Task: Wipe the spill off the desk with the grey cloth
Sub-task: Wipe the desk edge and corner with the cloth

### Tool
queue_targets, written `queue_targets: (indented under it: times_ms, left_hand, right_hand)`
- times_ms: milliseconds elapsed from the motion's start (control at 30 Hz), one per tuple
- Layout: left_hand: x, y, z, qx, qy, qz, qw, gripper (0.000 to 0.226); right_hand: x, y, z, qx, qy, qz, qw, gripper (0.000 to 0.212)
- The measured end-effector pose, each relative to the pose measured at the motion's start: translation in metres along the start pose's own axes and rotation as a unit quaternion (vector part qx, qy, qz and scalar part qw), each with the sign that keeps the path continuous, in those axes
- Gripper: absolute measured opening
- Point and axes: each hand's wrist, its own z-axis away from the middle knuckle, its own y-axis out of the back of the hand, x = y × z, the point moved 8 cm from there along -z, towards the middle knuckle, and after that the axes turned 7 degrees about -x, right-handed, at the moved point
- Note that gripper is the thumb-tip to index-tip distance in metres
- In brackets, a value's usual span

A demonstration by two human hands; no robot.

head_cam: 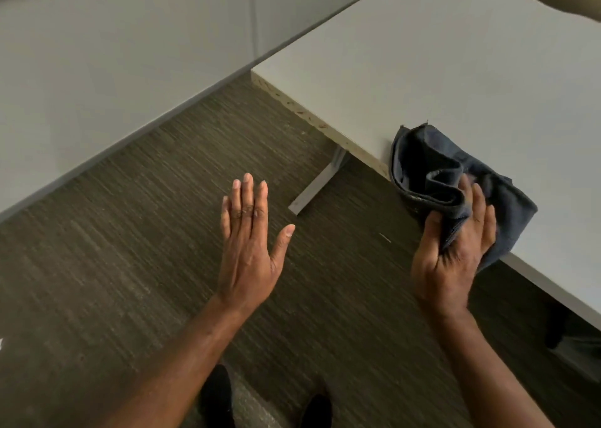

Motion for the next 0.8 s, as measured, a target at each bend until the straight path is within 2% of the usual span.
queue_targets:
  times_ms: [367,533,800]
  left_hand:
    - [-0.01,-0.028,-0.015,0.025,-0.025,0.023,0.999,0.077]
    - [-0.013,-0.032,-0.024,0.034,-0.039,0.02,0.998,0.077]
    - [-0.007,-0.034,-0.064,0.054,-0.092,-0.008,0.994,0.075]
  right_hand:
    - [0.019,-0.02,0.014,0.021,0.181,0.148,0.972,0.051]
    - [0.025,-0.024,0.016,0.011,0.205,0.181,0.962,0.05]
    - [0.027,-0.029,0.016,0.003,0.185,0.206,0.961,0.051]
